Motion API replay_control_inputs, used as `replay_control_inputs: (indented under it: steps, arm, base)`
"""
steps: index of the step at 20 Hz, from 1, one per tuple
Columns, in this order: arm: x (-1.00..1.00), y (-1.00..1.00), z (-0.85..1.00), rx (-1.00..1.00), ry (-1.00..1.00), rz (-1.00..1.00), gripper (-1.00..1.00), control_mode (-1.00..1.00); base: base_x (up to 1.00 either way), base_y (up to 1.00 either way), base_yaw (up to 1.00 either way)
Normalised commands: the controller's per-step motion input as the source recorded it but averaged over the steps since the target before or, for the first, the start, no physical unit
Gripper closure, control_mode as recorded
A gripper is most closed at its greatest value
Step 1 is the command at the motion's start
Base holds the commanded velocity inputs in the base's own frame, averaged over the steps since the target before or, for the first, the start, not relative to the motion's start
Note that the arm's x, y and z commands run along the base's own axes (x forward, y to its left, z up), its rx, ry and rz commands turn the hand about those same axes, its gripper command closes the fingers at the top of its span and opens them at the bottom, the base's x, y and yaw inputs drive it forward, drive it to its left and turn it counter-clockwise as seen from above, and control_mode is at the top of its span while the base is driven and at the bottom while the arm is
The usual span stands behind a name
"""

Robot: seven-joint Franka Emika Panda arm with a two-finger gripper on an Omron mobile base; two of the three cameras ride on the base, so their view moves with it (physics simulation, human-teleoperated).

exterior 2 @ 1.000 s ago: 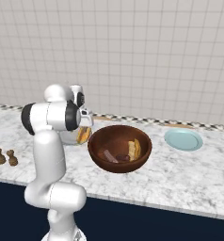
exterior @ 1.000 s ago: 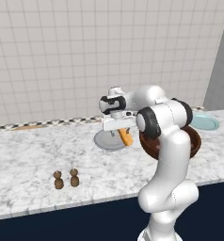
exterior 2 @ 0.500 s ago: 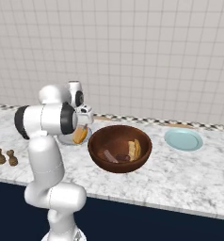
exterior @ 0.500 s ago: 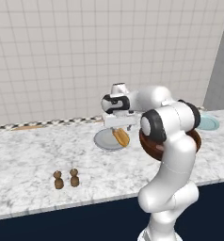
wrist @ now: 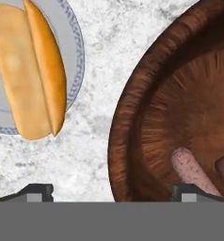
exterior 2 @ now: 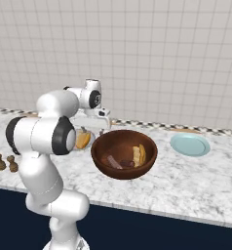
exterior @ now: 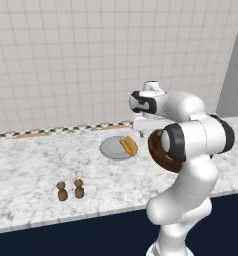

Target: Place one bun and one sausage from the bowl on each plate.

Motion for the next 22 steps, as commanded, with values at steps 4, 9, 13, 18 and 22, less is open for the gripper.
replay_control_inputs:
  steps: [4,9,13,18,22]
  arm:
    - [-0.18,-1.0,0.0,0.0,0.13,0.0,-1.0,-1.0]
    - [-0.29,-0.94,-0.02,0.0,0.11,0.06,-1.0,-1.0]
    - [-0.72,-0.54,-0.18,0.0,0.02,0.31,-1.0,-1.0]
    - [-0.3,-0.45,-0.04,0.05,0.03,0.33,-1.0,-1.0]
    - [0.01,-0.41,-0.07,0.13,0.11,0.31,-1.0,-1.0]
  base:
    - [0.0,0.0,0.0]
    - [0.0,0.0,0.0]
    - [0.0,0.0,0.0]
    - [0.0,0.0,0.0]
    - [0.0,0.0,0.0]
